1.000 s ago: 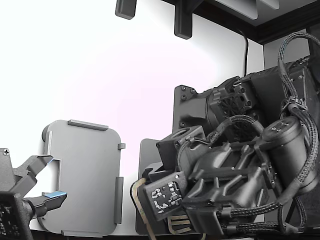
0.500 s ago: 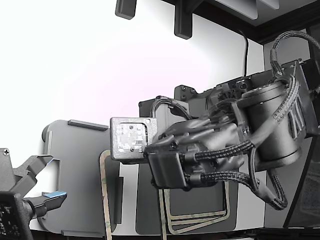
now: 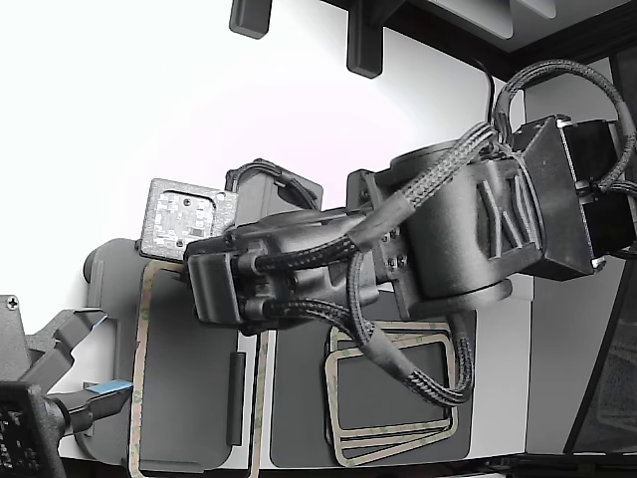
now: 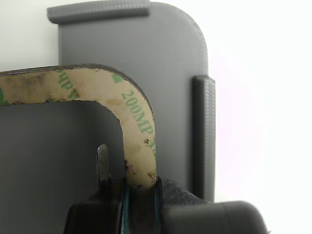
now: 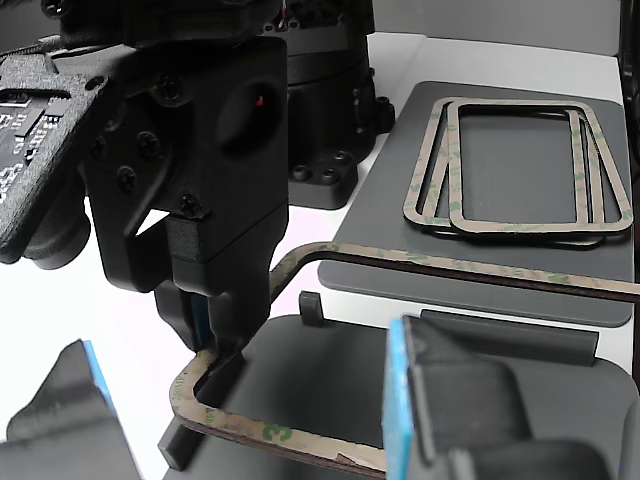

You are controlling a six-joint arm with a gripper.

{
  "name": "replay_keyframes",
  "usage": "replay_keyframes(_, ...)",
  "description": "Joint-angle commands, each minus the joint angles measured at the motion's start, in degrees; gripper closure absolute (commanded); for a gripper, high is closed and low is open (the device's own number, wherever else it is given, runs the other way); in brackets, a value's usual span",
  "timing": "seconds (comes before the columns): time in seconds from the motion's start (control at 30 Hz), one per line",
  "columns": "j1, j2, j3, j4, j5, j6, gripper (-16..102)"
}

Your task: Move top rectangular frame to the holder.

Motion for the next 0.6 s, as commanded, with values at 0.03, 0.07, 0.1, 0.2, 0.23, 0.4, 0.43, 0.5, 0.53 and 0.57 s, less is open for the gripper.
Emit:
replay_keyframes(0.03, -1.2, 0.4, -1.8, 0.3, 0.4, -0.5, 97)
replay_keyframes(0.07, -1.5, 0.0, -2.0, 0.3, 0.6, -1.0, 97)
replay_keyframes(0.1, -1.8, -0.4, -2.2, 0.3, 0.8, -1.1, 97)
replay_keyframes(0.2, -2.5, -1.8, -3.3, 0.2, 1.3, -2.2, 97)
replay_keyframes(0.23, -2.5, -2.2, -3.7, 0.2, 1.7, -2.3, 97)
replay_keyframes(0.4, -2.6, -4.2, -6.2, 0.1, 2.5, -3.4, 97)
replay_keyframes(0.43, -2.6, -4.5, -6.5, -0.1, 2.5, -3.9, 97)
replay_keyframes(0.5, -2.7, -5.1, -6.9, -0.4, 2.5, -4.0, 97)
replay_keyframes(0.53, -2.8, -5.4, -7.1, -0.7, 2.5, -4.2, 97)
replay_keyframes(0.57, -2.9, -5.6, -7.3, -0.8, 2.3, -4.4, 97)
